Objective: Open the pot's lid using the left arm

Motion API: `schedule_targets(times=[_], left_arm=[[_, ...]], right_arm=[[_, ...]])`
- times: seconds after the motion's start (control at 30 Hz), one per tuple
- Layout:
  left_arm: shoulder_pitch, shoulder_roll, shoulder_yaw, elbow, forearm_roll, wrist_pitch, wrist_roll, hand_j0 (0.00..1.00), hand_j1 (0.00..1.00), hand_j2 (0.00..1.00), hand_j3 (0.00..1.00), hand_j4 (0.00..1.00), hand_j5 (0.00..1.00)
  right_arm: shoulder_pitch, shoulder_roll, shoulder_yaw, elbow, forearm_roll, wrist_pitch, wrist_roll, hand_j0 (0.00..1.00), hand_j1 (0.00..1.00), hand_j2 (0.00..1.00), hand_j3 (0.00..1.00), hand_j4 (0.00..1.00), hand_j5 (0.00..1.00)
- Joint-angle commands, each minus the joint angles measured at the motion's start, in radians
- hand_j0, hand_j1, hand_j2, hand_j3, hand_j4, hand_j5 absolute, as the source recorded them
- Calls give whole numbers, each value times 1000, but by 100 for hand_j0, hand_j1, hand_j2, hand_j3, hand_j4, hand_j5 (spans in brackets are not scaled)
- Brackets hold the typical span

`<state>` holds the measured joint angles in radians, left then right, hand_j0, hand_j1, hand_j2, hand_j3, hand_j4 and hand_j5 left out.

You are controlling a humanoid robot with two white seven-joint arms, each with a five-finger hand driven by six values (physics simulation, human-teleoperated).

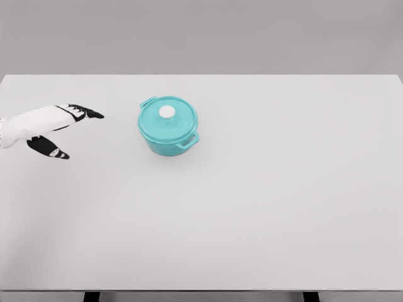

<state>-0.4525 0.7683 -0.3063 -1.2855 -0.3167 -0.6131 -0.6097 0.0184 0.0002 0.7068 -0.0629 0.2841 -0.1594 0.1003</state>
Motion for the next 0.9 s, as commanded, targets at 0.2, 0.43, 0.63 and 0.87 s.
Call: schedule_targets(times=[0.2, 0.43, 0.63, 0.87], left_arm=[[-3, -7, -22, -9, -2, 2, -1, 100, 100, 100, 100, 100, 100], [-144, 2, -115, -31, 50, 2, -1, 100, 100, 100, 100, 100, 100], [-512, -56, -533, -65, 48, 2, -1, 100, 100, 100, 100, 100, 100], [-597, -204, -611, 54, 48, 2, -1, 100, 100, 100, 100, 100, 100]], right_arm=[[14, 0, 0, 0, 0, 0, -1, 100, 100, 100, 100, 100, 100], [14, 0, 0, 0, 0, 0, -1, 100, 100, 100, 100, 100, 100], [14, 0, 0, 0, 0, 0, -1, 100, 100, 100, 100, 100, 100], [14, 0, 0, 0, 0, 0, -1, 100, 100, 100, 100, 100, 100]])
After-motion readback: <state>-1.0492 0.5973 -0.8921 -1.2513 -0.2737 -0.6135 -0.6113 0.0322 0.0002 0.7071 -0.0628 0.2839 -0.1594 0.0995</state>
